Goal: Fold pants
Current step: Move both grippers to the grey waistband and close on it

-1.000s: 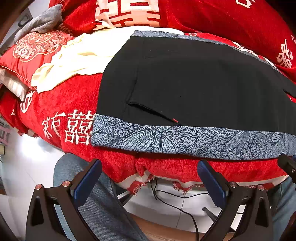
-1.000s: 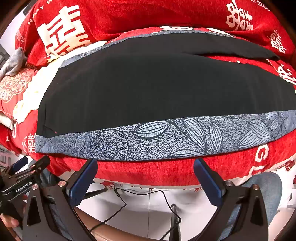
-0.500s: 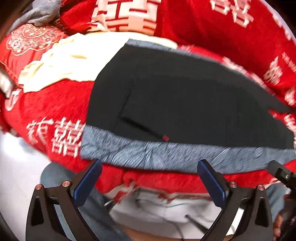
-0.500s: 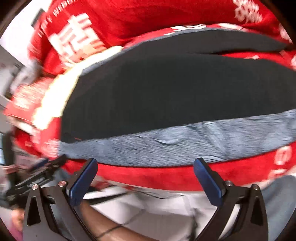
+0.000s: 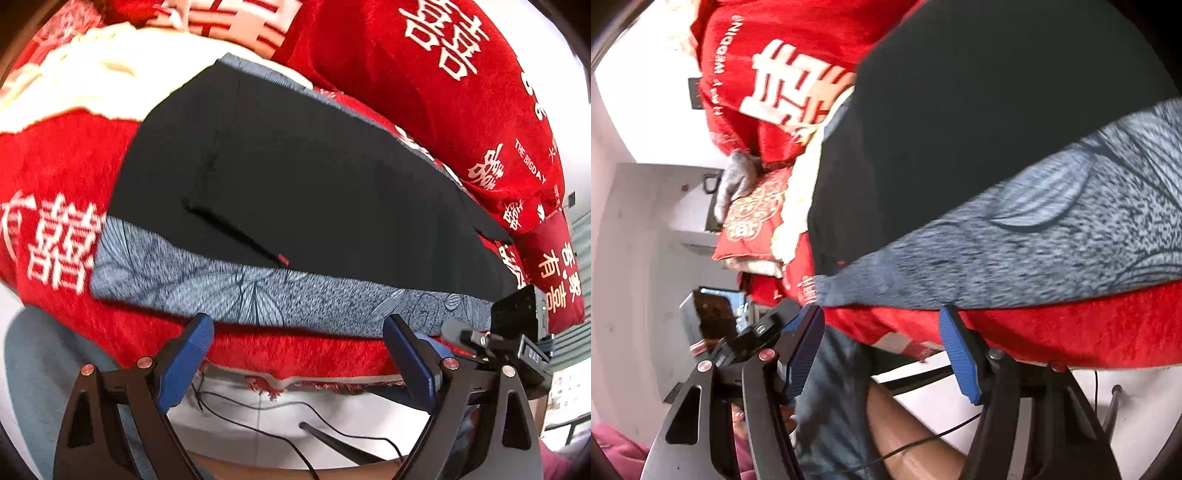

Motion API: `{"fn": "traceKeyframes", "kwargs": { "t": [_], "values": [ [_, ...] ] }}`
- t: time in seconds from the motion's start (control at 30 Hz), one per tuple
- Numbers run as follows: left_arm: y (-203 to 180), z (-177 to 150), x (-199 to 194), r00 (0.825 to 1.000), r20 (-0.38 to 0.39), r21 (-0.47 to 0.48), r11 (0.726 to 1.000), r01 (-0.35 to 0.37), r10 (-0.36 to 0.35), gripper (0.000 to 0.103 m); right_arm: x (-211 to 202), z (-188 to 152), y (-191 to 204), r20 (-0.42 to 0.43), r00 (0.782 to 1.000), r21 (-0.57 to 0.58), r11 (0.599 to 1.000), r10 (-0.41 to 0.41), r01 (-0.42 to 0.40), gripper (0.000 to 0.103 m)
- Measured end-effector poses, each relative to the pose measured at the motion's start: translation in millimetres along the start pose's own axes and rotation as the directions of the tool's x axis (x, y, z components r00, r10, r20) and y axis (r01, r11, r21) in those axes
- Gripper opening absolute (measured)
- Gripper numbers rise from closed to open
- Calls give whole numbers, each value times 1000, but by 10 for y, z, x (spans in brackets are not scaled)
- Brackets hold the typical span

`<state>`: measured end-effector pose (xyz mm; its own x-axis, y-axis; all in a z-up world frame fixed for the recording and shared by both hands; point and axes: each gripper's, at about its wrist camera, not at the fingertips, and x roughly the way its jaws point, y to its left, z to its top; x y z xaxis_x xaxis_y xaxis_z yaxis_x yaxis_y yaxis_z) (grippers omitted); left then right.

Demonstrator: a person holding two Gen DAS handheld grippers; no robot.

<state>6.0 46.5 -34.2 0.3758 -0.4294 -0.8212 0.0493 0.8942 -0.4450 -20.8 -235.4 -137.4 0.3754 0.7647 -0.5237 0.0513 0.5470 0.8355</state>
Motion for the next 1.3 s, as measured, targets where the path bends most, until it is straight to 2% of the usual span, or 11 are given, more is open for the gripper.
{"fn": "traceKeyframes", "kwargs": {
  "t": [0.1,0.23,0.43,0.67,0.8,0.9,0.97,1.07,1.17,1.3],
  "values": [
    [58,-53,76,1000,-21,-38,999,15,-16,94,13,39,-55,22,999,9,999,42,-43,68],
    [159,-150,153,998,-56,-95,995,21,-26,94,20,3,-73,0,998,16,998,55,-55,68],
    [293,-173,184,999,-35,-148,988,30,-36,94,26,35,-94,31,996,29,996,83,-84,68],
    [469,-133,331,995,-14,-226,970,90,-96,94,77,76,-38,47,990,42,990,130,-132,69],
    [520,-60,198,989,64,-246,959,143,-132,94,-93,117,179,74,982,-27,984,177,-175,69],
    [544,32,191,988,78,-245,958,148,-132,94,-256,122,208,97,986,-55,990,137,-132,69],
    [559,51,242,991,60,-255,958,130,-119,94,-313,100,97,88,993,-24,997,77,-75,69],
    [554,11,285,994,34,-260,959,111,-106,94,-436,0,-129,88,995,49,998,36,-40,69],
    [566,-45,288,996,22,-247,965,84,-81,94,-597,-87,-358,136,991,125,992,16,-33,69],
    [587,-2,336,996,20,-282,955,90,-88,94,-663,-54,-541,201,976,205,970,86,-127,69]
  ]
}}
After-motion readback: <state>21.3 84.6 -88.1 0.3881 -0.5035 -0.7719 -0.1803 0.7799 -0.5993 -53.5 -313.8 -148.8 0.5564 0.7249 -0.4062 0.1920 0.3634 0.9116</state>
